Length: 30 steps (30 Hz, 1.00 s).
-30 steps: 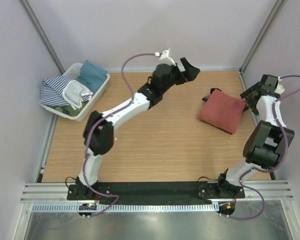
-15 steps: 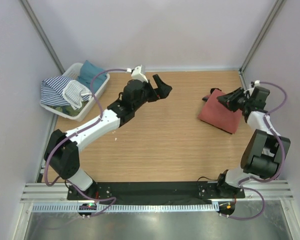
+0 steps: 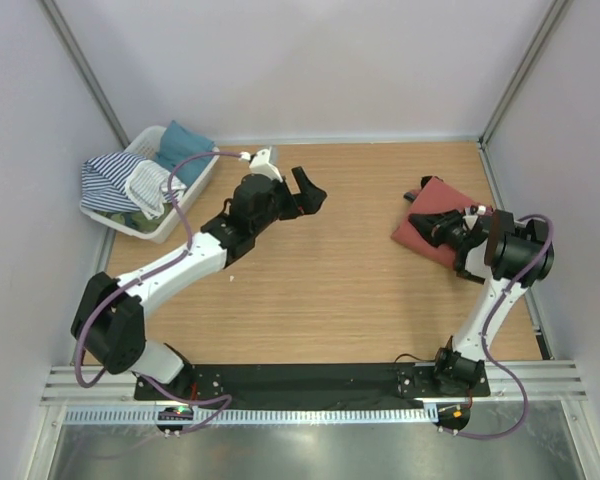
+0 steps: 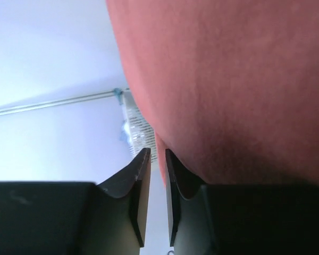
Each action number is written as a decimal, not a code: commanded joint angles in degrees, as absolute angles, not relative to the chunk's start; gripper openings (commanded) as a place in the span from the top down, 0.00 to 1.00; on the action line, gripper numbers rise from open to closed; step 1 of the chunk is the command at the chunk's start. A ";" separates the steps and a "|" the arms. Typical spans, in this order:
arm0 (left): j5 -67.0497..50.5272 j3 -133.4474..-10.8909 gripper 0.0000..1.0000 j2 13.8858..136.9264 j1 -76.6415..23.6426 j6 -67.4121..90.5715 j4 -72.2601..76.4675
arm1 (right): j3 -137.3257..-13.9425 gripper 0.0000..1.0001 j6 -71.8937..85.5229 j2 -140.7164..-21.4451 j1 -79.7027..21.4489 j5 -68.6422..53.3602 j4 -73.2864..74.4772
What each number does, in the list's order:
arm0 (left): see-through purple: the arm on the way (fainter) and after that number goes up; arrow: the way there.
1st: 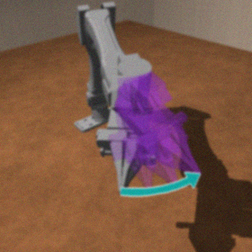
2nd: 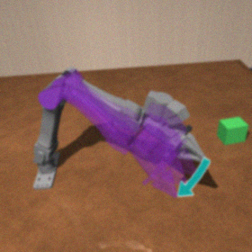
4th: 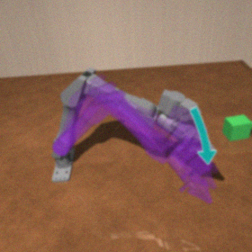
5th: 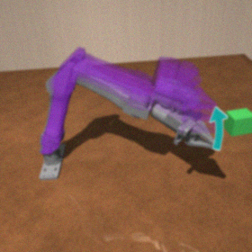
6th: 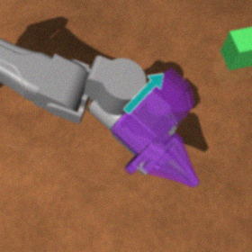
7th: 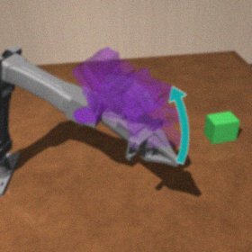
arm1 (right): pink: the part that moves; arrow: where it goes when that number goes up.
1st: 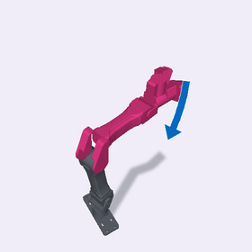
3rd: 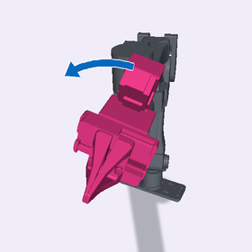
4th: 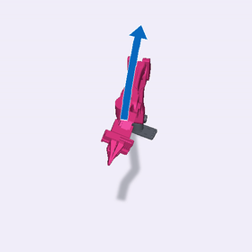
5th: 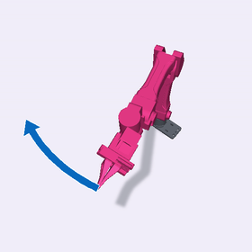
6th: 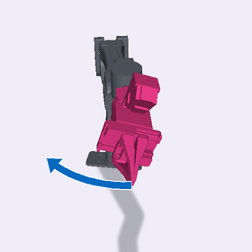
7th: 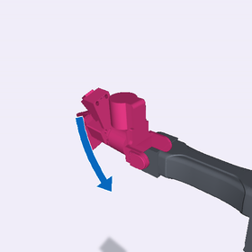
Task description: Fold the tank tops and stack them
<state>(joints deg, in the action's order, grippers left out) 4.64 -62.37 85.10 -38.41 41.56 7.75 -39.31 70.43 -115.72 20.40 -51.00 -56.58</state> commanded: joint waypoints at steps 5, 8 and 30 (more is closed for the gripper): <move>5.62 -61.79 0.00 78.67 -38.06 37.53 5.80 | -39.55 0.77 85.02 -120.16 20.92 -53.88 -83.66; 6.15 -61.35 0.00 77.00 -38.06 36.83 4.49 | -40.86 0.74 71.23 -111.82 20.83 -52.30 -62.42; 9.76 -29.64 0.00 45.74 -34.10 36.13 -7.39 | -34.56 0.00 25.48 -56.72 -19.32 -3.62 -2.19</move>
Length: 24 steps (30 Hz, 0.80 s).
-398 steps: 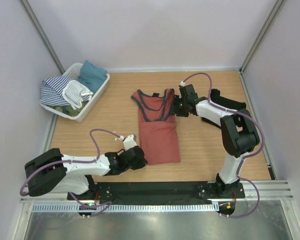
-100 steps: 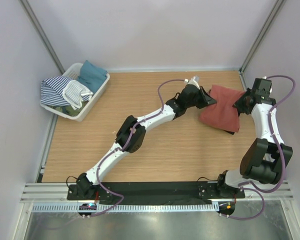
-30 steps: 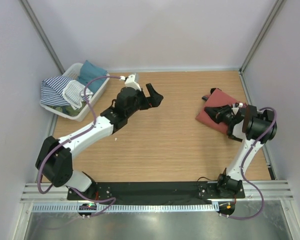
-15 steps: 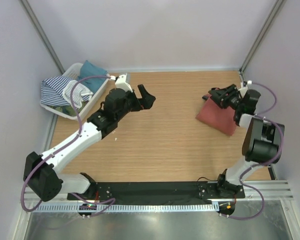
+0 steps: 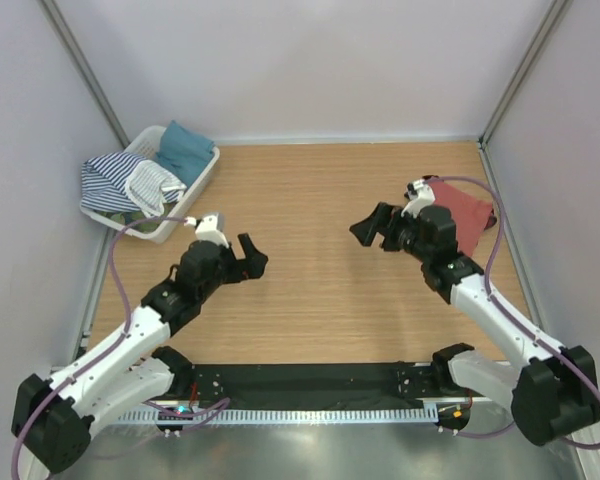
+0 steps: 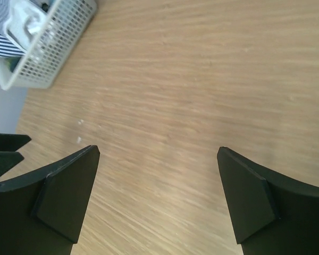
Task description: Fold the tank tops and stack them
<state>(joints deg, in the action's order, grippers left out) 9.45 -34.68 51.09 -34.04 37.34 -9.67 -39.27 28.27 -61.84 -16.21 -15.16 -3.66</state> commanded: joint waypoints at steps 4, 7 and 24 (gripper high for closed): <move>9.58 -22.07 0.00 37.20 -34.10 31.30 -6.59 | -26.47 0.00 27.42 -51.07 -22.06 2.78 -4.48; 11.24 -18.38 0.00 30.08 -34.10 29.97 -7.64 | -19.18 0.00 26.89 -46.34 -23.29 4.22 -7.54; 13.98 -12.48 0.00 14.94 -34.10 29.53 -7.73 | -13.01 0.00 28.83 -29.35 -23.47 12.39 -2.02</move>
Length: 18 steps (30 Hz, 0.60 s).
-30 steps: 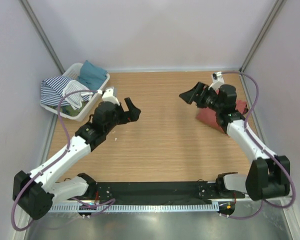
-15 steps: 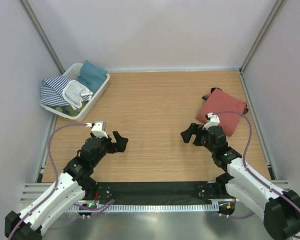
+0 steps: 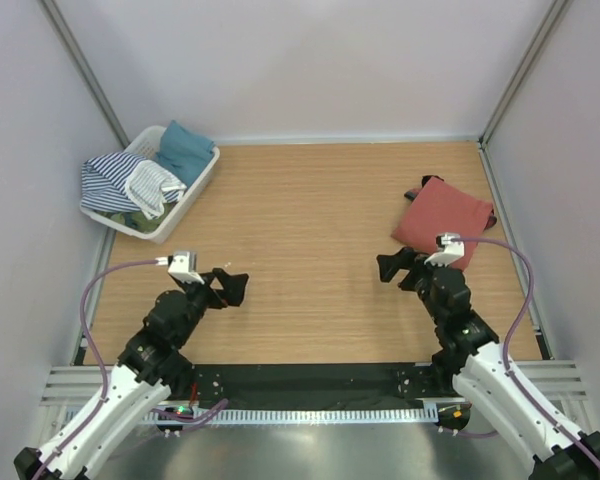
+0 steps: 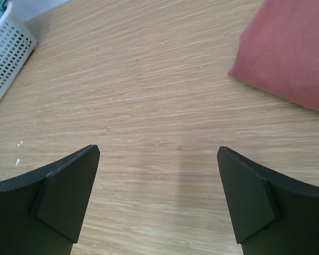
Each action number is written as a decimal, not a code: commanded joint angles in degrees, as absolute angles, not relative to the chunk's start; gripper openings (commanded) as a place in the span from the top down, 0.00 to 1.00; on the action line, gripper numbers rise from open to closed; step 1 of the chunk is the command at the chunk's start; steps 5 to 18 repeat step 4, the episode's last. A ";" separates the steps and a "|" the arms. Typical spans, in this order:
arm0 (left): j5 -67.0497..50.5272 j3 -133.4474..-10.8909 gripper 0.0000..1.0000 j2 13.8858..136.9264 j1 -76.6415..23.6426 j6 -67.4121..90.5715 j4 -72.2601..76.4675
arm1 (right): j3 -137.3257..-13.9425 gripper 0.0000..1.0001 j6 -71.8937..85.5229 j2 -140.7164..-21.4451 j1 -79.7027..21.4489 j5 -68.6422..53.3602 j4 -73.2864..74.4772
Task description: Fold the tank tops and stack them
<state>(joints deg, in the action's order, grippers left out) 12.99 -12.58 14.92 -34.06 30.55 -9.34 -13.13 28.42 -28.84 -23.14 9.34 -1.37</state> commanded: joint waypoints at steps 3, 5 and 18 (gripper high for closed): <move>13.80 -12.83 0.00 16.34 -34.10 29.62 -7.47 | -13.36 0.01 28.83 -30.23 -23.47 12.39 -2.02; 13.80 -12.92 0.00 16.70 -34.10 29.53 -7.38 | -13.36 0.00 28.83 -30.06 -23.38 12.74 -1.93; 13.80 -12.92 0.00 16.70 -34.10 29.53 -7.38 | -13.36 0.00 28.83 -30.06 -23.38 12.74 -1.93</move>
